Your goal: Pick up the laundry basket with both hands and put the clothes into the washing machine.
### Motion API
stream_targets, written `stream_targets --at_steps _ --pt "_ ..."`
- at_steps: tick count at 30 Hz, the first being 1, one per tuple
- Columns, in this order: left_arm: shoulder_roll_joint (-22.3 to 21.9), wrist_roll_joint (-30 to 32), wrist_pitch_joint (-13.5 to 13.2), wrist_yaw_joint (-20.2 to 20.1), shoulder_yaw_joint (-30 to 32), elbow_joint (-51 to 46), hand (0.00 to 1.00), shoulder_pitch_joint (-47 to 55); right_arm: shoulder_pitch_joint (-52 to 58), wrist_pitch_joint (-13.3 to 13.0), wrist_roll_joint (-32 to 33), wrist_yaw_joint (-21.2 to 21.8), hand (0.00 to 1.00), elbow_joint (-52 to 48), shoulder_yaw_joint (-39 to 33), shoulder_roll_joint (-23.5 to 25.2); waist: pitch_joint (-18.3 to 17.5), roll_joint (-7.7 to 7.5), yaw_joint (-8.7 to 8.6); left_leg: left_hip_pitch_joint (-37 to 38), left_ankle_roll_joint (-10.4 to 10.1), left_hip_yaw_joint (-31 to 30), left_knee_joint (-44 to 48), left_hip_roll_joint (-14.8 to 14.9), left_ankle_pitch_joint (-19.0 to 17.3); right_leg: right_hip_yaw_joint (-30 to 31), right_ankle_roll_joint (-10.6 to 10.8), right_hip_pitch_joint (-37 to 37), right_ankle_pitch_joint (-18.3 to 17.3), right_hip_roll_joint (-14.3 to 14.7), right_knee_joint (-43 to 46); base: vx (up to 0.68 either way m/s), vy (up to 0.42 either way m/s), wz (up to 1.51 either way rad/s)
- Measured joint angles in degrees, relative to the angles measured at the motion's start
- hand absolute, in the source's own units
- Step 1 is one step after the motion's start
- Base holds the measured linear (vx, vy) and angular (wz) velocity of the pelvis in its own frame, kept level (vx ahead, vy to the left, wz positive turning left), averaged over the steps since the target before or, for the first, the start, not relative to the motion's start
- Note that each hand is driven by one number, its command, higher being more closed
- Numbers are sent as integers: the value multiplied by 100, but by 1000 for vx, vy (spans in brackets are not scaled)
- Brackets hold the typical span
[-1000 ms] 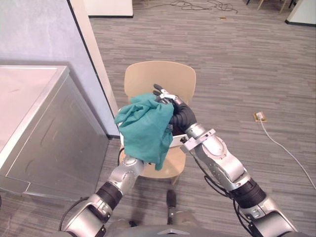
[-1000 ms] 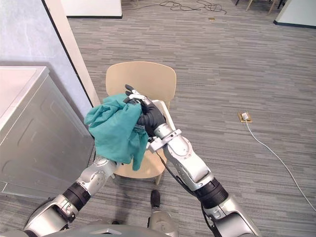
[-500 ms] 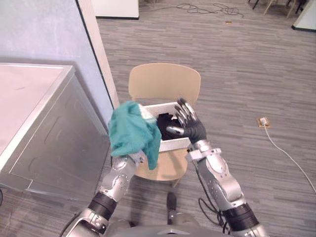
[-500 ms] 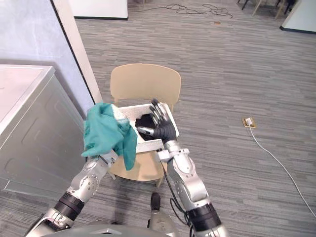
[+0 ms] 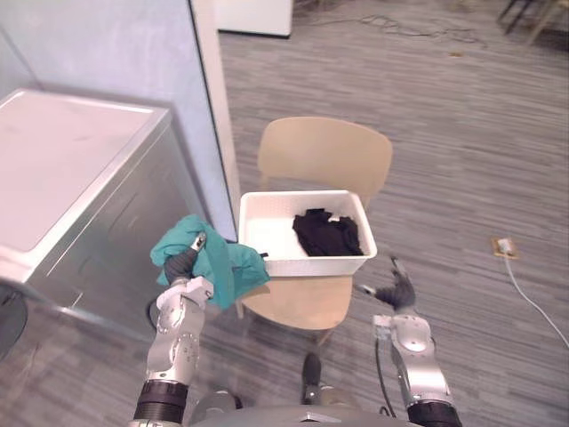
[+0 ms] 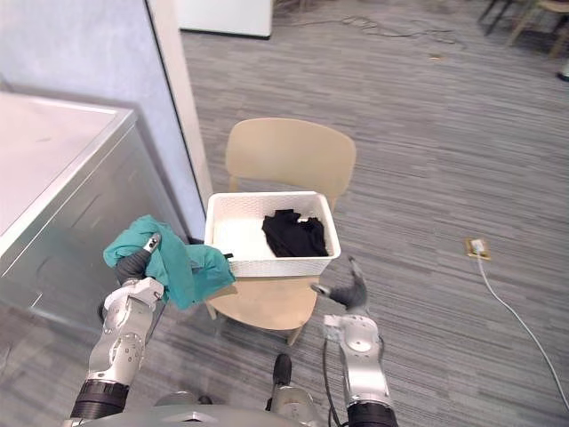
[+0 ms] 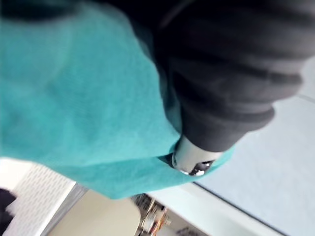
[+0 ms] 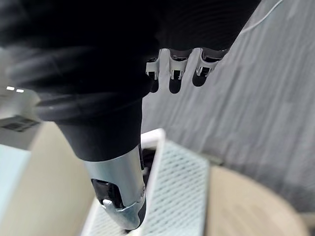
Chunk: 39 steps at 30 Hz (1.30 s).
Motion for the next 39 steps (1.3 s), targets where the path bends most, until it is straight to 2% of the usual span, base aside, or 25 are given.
stream_targets --at_steps 2,3,4,5,6,7,8,9,10,11,13,16,17,21,23,24,25,26,29,30,31,33,35,37,39 --pt "-15 6 -62 41 177 18 100 -116 -69 99 -166 -123 0 492 -618 -55 23 88 -69 -78 388 1438 840 803 -291 -400 -80 -34 -23 -91 18 -3 24 71" --pt "-76 17 -73 7 144 31 100 -213 -106 225 -266 -172 0 747 -935 -247 109 240 -67 -116 618 2124 1836 1483 -234 -650 -158 -15 -84 -99 195 1 110 100" --pt "-164 83 -78 -66 -15 33 100 -232 -12 334 -378 -177 0 820 -1199 -418 167 379 -113 -243 492 2301 2011 1631 433 -814 -145 -66 -388 -163 746 4 100 106" --pt "-185 133 -80 -135 -78 0 100 -243 95 345 -389 -168 0 837 -1319 -437 174 372 -158 -250 502 2275 1936 1566 542 -867 -102 -125 -643 -233 1077 11 11 143" --pt "-178 210 -89 -252 -87 -2 100 -208 241 314 -406 -169 0 1003 -1494 -391 93 188 -324 -141 253 1825 1042 1107 674 -836 -34 -119 -1030 -215 1113 43 -178 226" --pt "-153 279 -137 -338 -5 -2 100 -384 403 266 -404 -160 0 1426 -1808 -280 -3 11 -527 253 145 1755 955 901 336 -1119 -317 34 -817 -219 726 22 -234 225" --pt "-156 323 -187 -378 -13 -28 100 -447 380 274 -394 -154 0 1686 -1946 -353 42 23 -428 365 20 1880 1632 1232 164 -1307 -370 12 -779 -162 817 -5 -199 181" --pt "-140 337 -215 -420 -13 -35 100 -441 372 283 -371 -140 0 1773 -2029 -341 22 66 -399 526 -149 1850 1679 1287 238 -1426 -389 -24 -791 -163 858 -80 -25 111" --pt "-113 387 -215 -482 -26 -37 100 -441 394 227 -318 -87 0 1938 -2080 -313 42 57 -469 837 -596 1757 1447 1317 275 -1759 -389 -48 -791 -219 880 -137 69 141" --pt "-122 431 -215 -496 -40 -40 100 -466 389 138 -279 -69 0 2221 -2114 -306 8 135 -495 972 -902 1573 965 1289 252 -2035 -385 -86 -763 -266 906 -207 165 147" --pt "-100 430 -217 -508 -40 -83 100 -482 350 39 -98 -31 0 2546 -2316 -178 16 106 -474 1029 -1139 1511 175 1050 -38 -2389 -357 -214 -632 -386 896 -273 268 110" --pt "144 431 -214 -497 -10 -81 100 -394 301 8 72 115 0 3090 -2430 -36 68 -235 -386 1059 -1067 1509 -264 492 18 -2442 -246 -238 -171 -818 712 -267 235 32" --pt "146 433 -219 -499 -13 -89 100 -397 316 17 77 170 0 3299 -2561 -79 83 -277 -321 1057 -996 1528 -228 317 -42 -2325 -162 -224 -19 -949 684 -296 239 -8" --pt "142 631 -234 -520 40 -94 100 -381 405 69 56 343 0 3553 -2573 -271 128 -269 -297 988 -745 1539 234 230 -314 -1955 108 -205 483 -1165 799 -228 230 -7" --pt "147 764 -270 -566 144 -95 100 -374 384 66 53 384 0 3556 -2500 -334 147 -304 -303 939 -636 1601 313 242 -299 -1466 339 -365 927 -1182 908 -203 142 -16" --pt "150 795 -298 -589 254 -97 100 -357 227 63 53 401 0 3561 -2396 -389 143 -288 -290 873 -474 1694 274 277 -218 -862 592 -527 1210 -1120 939 -207 54 -5" --pt "155 807 -347 -591 347 -96 100 -338 115 60 54 406 0 3570 -2200 -402 166 -332 -324 732 -320 1675 250 315 -128 -279 708 -698 774 -1082 1399 -206 40 10" --pt "172 803 -377 -588 390 -96 100 -315 74 58 59 405 0 3595 -2054 -386 222 -408 -310 658 -268 1603 198 320 -37 -13 616 -742 235 -991 1867 -223 18 39" --pt "202 748 -401 -580 376 -91 100 158 173 3 165 392 0 3716 -1769 -117 259 -569 -262 317 -285 966 -7 251 335 495 611 -391 -1330 -590 2622 -160 -44 86" --pt "198 748 -401 -581 359 -91 100 219 201 -14 171 393 0 3717 -1746 -71 259 -591 -255 286 -293 884 -30 224 367 534 602 -343 -1431 -573 2637 -117 -162 131" --pt "193 720 -400 -584 195 -91 100 492 373 -92 237 400 0 3713 -1562 164 240 -694 -164 102 -356 438 -107 76 506 747 572 -109 -1807 -479 2444 -112 -172 135" --pt "174 618 -397 -601 74 -108 100 752 501 -107 314 404 0 3717 -1290 386 171 -796 -67 -203 -390 -6 -127 -99 609 917 554 87 -2148 -481 2008 -74 -178 143" --pt "15 516 -373 -631 -71 -134 100 1104 486 -233 329 415 0 3680 -726 517 194 -687 209 -390 -448 -517 -445 -181 1002 479 450 99 -2190 -421 1836 -63 -195 122" --pt "-36 456 -366 -710 -184 -211 100 1391 501 -287 309 399 0 3588 -494 555 193 -619 317 -437 -519 -785 -612 -211 1243 100 444 191 -2155 -457 1838 -8 -104 104" --pt "-233 407 -319 -800 -260 -258 100 1596 548 -300 279 485 0 3412 -228 439 259 -599 413 -541 -466 -490 -472 -57 1227 -493 434 503 -2143 -548 1796 12 -65 110"
